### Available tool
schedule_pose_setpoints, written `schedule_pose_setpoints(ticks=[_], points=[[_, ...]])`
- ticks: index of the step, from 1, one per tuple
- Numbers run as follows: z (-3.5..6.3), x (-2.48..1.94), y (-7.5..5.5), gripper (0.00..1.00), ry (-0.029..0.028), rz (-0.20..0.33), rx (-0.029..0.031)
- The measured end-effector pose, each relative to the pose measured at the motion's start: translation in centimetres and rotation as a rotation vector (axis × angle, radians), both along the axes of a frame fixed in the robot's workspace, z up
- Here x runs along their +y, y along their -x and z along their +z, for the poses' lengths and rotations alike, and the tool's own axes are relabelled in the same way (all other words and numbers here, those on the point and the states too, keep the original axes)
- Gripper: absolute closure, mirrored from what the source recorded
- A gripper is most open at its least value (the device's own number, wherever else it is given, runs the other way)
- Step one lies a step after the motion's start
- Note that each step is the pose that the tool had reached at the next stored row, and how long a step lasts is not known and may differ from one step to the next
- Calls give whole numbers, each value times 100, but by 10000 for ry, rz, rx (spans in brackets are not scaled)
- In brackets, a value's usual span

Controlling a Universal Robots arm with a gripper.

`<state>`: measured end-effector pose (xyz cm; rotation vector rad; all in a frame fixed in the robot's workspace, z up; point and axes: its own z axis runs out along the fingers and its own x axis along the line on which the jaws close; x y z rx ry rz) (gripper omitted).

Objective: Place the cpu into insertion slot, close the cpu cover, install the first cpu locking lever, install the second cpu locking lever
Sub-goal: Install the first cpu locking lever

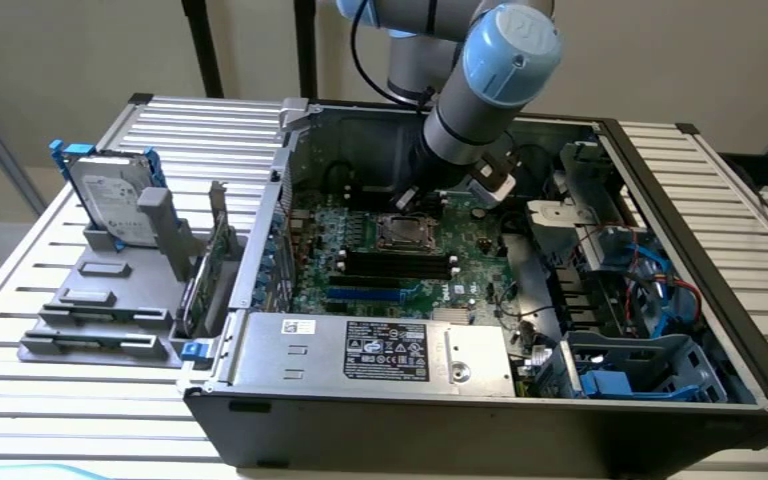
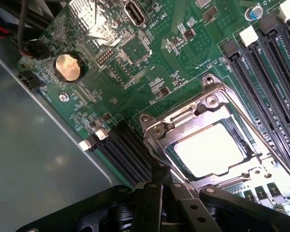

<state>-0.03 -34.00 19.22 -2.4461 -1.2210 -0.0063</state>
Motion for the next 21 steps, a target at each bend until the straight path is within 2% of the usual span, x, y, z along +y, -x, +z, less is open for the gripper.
schedule_pose_setpoints(ticks=[13, 16, 21], points=[[-12, 0, -118, 89, 0, -102, 37], [-17, -4, -121, 89, -28, -102, 56], [-35, -8, -122, 89, -116, -101, 71]])
